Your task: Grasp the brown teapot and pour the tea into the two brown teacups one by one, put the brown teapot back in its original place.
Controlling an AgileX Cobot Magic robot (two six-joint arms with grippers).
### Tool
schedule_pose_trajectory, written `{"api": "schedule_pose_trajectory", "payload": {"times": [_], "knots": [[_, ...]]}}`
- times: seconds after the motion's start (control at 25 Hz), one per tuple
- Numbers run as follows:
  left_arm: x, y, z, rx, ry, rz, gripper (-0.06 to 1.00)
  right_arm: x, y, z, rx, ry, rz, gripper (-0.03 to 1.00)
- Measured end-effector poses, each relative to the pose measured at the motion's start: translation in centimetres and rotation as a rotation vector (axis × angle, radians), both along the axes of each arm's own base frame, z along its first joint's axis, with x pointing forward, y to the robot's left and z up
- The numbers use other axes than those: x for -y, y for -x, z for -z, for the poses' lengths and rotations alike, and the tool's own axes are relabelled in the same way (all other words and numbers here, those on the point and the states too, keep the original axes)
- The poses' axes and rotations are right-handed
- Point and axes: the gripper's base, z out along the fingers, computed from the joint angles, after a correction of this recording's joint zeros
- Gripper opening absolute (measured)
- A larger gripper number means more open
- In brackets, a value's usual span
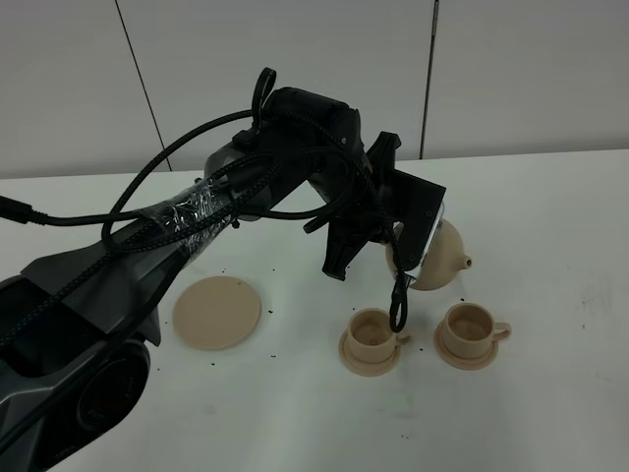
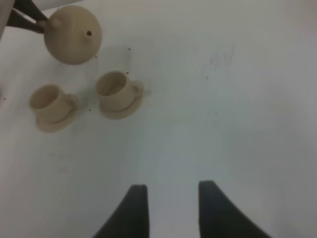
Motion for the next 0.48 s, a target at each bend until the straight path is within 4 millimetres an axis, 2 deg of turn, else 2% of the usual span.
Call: {"api": "schedule_pose_trajectory", "payload": {"times": [0.48], "knots": [[0.8, 0.5, -0.04, 0.05, -0.06, 0.11, 0.17, 0.0, 0.0, 0.0, 0.0, 0.0, 0.0, 0.24]]}}
